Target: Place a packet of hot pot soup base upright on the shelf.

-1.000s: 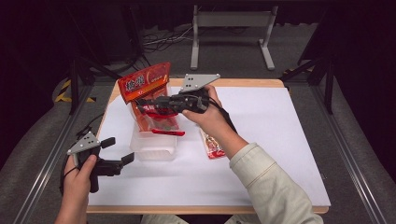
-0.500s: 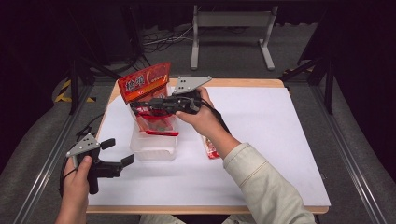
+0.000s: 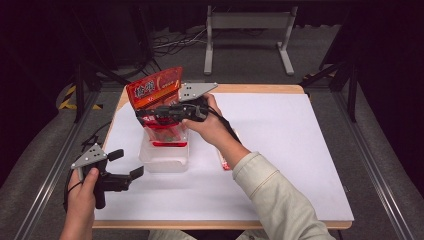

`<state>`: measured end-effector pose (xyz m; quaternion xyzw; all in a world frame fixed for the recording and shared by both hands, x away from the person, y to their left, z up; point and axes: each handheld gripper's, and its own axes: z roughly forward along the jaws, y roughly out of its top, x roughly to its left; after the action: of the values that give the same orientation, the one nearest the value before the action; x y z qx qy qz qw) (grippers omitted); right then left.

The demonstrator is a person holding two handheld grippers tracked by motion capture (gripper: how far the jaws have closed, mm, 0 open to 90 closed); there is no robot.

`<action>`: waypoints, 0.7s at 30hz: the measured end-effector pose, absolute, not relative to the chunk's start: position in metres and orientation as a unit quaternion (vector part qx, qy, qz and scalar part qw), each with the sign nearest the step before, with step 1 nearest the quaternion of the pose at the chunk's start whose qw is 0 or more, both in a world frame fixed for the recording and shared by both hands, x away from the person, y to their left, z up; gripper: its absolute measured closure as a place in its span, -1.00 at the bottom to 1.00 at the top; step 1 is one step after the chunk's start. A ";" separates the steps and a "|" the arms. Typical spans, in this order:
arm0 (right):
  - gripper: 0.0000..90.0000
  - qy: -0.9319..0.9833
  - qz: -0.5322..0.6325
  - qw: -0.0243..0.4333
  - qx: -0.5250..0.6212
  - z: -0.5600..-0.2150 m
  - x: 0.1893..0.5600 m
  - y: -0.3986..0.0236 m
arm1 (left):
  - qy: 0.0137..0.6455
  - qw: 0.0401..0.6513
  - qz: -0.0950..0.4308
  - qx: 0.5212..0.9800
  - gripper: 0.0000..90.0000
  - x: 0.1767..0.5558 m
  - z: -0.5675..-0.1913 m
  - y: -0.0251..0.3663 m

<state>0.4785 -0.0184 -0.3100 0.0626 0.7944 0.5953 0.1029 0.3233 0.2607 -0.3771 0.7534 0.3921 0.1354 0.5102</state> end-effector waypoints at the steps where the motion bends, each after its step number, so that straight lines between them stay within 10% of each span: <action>1: 0.97 0.795 0.595 0.100 0.064 -0.312 0.480 -0.017 | 0.393 0.511 0.135 0.752 -0.97 0.323 -0.377 0.261; 21: 0.96 0.799 0.593 0.073 0.071 -0.335 0.477 -0.010 | 0.393 0.510 0.131 0.754 -0.97 0.324 -0.378 0.260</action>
<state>0.4774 -0.0102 -0.3351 0.0713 0.7985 0.5933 0.0731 0.3244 0.2598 -0.3783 0.7538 0.3934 0.1310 0.5098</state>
